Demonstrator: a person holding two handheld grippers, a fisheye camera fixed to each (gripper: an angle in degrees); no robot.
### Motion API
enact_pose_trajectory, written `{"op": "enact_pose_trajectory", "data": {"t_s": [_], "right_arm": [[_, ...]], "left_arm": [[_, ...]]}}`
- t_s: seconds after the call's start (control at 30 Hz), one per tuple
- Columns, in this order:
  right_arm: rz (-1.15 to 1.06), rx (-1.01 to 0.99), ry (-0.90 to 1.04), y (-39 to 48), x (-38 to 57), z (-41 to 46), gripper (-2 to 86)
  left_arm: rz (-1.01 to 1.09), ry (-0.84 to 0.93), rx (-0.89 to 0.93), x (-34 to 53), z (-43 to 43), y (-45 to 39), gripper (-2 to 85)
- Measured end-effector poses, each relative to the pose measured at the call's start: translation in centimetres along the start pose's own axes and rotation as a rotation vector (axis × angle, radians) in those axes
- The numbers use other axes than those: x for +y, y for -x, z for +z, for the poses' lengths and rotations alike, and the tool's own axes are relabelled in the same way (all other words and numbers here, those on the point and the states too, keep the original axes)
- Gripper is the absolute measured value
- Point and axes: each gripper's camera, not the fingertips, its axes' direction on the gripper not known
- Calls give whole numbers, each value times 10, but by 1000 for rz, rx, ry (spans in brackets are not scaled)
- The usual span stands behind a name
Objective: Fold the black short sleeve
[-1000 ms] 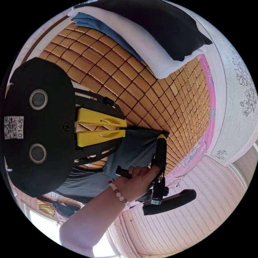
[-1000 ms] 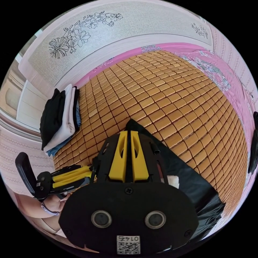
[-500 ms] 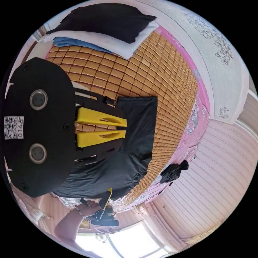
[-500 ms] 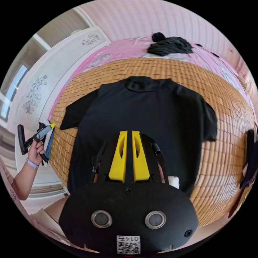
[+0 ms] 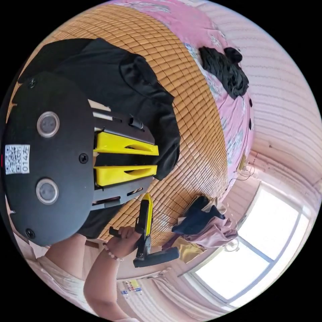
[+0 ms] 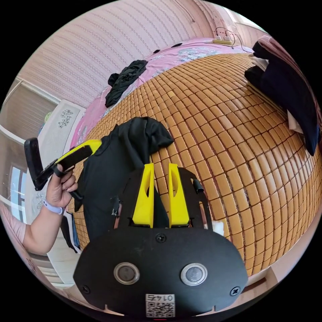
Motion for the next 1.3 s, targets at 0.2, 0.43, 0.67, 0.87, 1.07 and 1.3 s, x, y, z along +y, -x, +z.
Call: {"op": "enact_pose_trajectory", "data": {"t_s": [0.2, 0.43, 0.67, 0.87, 1.07, 1.3], "right_arm": [[43, -113, -5, -25, 14, -33, 65], [30, -146, -59, -45, 15, -76, 45], [-93, -214, -53, -17, 5, -90, 54], [-210, -209, 31, 30, -4, -72, 72], [-347, -164, 59, 86, -26, -49, 83], [-430, -51, 164, 123, -66, 6, 65]], "left_arm": [[250, 219, -161, -75, 81, -64, 74], [223, 237, -145, -90, 86, -59, 10], [-258, -92, -122, -37, -44, 30, 31], [-378, 39, -181, 11, -55, 62, 51], [-385, 4, -173, -4, -45, 61, 60], [-348, 68, -149, -32, -9, 72, 74]]}}
